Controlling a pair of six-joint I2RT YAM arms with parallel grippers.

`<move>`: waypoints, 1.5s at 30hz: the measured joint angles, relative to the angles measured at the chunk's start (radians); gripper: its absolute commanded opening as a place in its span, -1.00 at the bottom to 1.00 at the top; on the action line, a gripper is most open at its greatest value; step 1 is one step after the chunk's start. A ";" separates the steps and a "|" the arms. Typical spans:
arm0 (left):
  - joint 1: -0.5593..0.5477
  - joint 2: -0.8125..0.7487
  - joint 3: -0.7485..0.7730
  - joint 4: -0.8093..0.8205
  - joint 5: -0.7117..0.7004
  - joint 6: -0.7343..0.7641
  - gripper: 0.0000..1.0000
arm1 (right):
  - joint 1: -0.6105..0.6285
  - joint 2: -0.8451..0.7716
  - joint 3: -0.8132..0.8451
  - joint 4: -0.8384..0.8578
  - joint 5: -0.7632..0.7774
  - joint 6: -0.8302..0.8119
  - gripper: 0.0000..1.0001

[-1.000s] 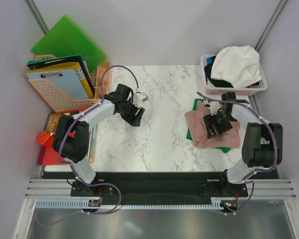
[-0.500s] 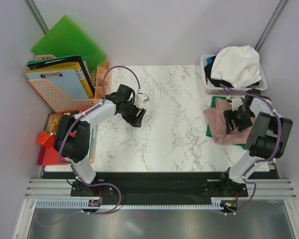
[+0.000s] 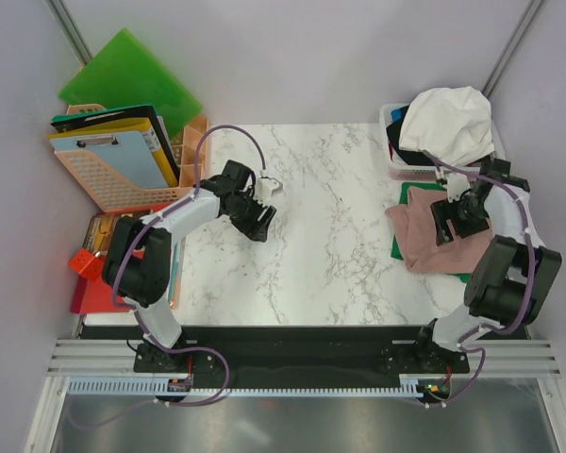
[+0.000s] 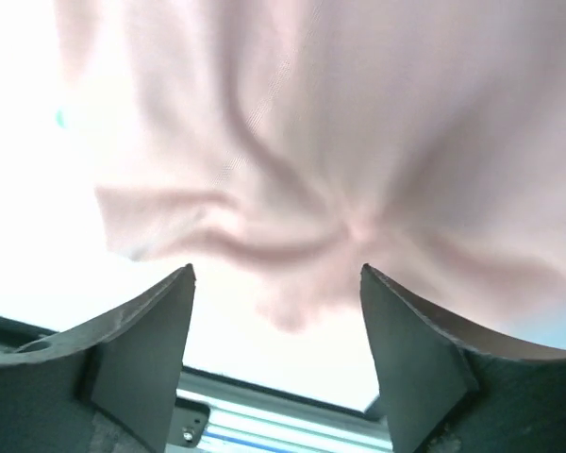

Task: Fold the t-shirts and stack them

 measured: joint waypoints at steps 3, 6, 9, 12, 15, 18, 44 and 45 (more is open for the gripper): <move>-0.001 0.012 0.000 0.000 0.000 0.000 0.35 | -0.001 -0.114 0.074 -0.059 -0.030 -0.011 0.67; -0.006 0.021 0.003 -0.002 0.000 0.000 0.35 | 0.010 -0.185 0.150 -0.092 -0.058 -0.015 0.77; -0.015 0.026 0.010 -0.006 -0.001 0.000 0.35 | 0.061 -0.168 0.171 -0.111 -0.072 -0.014 0.83; -0.023 0.026 0.020 -0.010 -0.003 0.000 0.35 | 0.119 -0.073 0.170 -0.119 -0.079 0.000 0.82; -0.026 0.026 0.023 -0.013 -0.005 0.000 0.35 | 0.171 0.035 0.171 -0.103 -0.082 0.027 0.79; -0.027 0.026 0.023 -0.018 -0.008 0.000 0.35 | 0.217 0.112 0.201 -0.092 -0.081 0.061 0.79; -0.028 0.040 0.026 -0.023 -0.031 0.011 0.34 | 0.477 0.414 0.374 0.103 0.291 0.126 0.51; -0.028 0.040 0.026 -0.023 -0.032 0.011 0.34 | 0.476 0.414 0.374 0.111 0.310 0.121 0.41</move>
